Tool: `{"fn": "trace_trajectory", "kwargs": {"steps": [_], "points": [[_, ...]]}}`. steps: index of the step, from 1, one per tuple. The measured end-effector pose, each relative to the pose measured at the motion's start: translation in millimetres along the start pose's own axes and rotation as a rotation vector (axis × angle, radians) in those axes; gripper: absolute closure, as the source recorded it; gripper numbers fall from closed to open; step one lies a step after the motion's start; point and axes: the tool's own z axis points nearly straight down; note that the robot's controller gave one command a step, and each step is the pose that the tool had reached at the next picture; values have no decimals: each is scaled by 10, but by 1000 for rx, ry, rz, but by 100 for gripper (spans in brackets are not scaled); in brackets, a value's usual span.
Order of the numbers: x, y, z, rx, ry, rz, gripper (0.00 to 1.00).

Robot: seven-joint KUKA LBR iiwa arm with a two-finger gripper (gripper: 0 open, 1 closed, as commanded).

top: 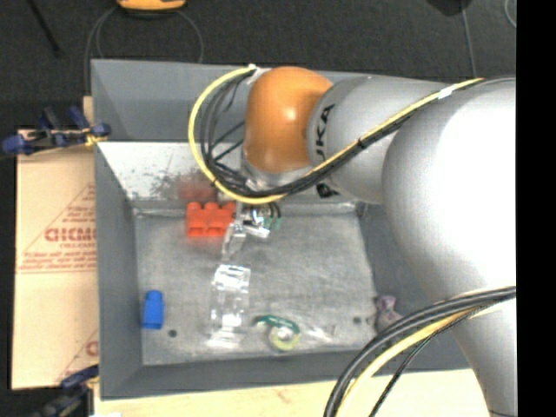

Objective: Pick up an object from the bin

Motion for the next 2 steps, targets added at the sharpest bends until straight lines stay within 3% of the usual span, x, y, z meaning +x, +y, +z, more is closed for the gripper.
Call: {"fn": "trace_trajectory", "kwargs": {"steps": [1,2], "points": [[25,4,5,0,4,228,0],[76,-152,250,-4,0,410,0]]}}
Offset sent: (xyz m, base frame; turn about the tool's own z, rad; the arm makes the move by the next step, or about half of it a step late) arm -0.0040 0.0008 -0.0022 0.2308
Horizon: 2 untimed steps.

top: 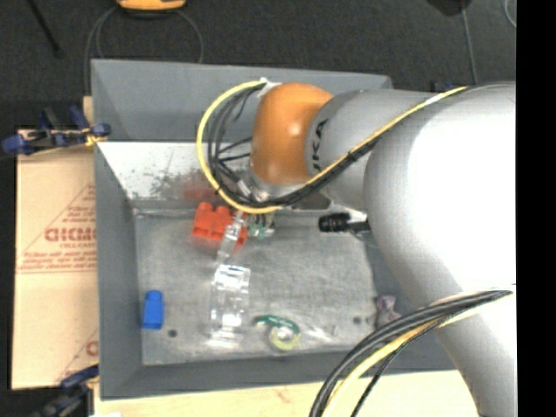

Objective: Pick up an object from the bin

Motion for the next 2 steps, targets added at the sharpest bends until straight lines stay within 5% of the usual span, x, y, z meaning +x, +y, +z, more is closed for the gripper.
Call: {"fn": "trace_trajectory", "kwargs": {"steps": [1,2], "points": [[294,482,4,2,-11,59,0],[281,474,-8,0,-11,62,100]]}}
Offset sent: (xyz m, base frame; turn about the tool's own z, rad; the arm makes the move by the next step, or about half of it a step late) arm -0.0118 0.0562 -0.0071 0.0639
